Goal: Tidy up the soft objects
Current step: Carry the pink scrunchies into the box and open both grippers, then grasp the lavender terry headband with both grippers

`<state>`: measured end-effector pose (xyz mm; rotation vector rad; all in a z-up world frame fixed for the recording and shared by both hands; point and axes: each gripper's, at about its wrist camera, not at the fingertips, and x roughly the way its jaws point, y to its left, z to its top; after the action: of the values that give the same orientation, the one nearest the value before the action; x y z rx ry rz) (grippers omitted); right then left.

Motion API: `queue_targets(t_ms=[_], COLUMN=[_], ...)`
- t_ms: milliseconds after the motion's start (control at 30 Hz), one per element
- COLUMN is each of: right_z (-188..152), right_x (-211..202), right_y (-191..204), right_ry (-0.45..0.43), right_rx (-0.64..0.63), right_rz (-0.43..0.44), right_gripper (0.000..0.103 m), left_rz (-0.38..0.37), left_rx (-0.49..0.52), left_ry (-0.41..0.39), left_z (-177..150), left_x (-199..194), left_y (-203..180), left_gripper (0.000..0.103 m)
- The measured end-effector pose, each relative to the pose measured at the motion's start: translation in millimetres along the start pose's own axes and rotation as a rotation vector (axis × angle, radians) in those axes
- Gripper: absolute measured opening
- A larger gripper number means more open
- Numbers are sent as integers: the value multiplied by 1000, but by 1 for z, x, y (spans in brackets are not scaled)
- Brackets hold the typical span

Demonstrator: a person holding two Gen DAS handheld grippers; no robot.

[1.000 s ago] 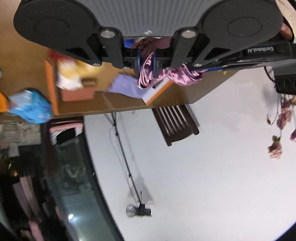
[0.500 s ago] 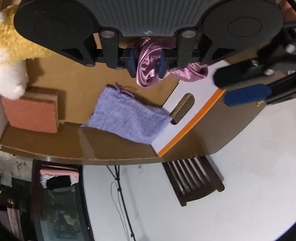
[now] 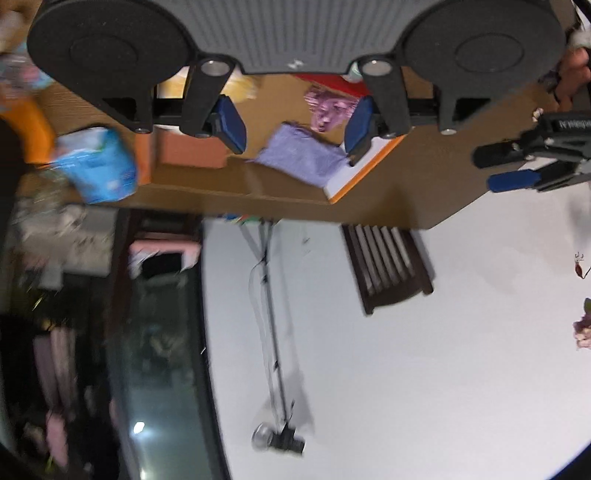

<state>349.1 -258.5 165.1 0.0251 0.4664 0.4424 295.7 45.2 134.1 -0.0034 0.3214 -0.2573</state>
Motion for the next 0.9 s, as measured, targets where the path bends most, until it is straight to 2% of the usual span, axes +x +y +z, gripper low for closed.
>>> queue_targets(t_ms=[100, 267, 333, 433, 500, 633, 767, 900], right_z=[-6, -29, -45, -77, -102, -153, -201, -229], right_x=[-39, -81, -94, -109, -121, -134, -139, -137], right_y=[-10, -8, -1, 18, 29, 40, 48, 47], right_ry=[-41, -88, -114, -146, -157, -130, -80, -40], right_rx=[1, 12, 4, -20, -32, 14, 101, 172], right_rz=[-49, -59, -57, -42, -35, -7, 5, 17], right_gripper=[65, 65, 66, 71, 71, 71, 71, 71], left_rz=[-12, -8, -13, -70, -83, -84, -80, -72], left_rx=[6, -5, -34, -80, -127, -116, -134, -130], left_ry=[-33, -42, -50, -53, -28, -29, 41, 95], left_z=[0, -13, -27, -56, -74, -115, -149, -160], left_x=[-22, -45, -60, -82, -90, -113, -119, -108], left_y=[-10, -24, -27, -31, -30, -40, -46, -42], left_gripper=[86, 87, 87, 90, 90, 91, 91, 91])
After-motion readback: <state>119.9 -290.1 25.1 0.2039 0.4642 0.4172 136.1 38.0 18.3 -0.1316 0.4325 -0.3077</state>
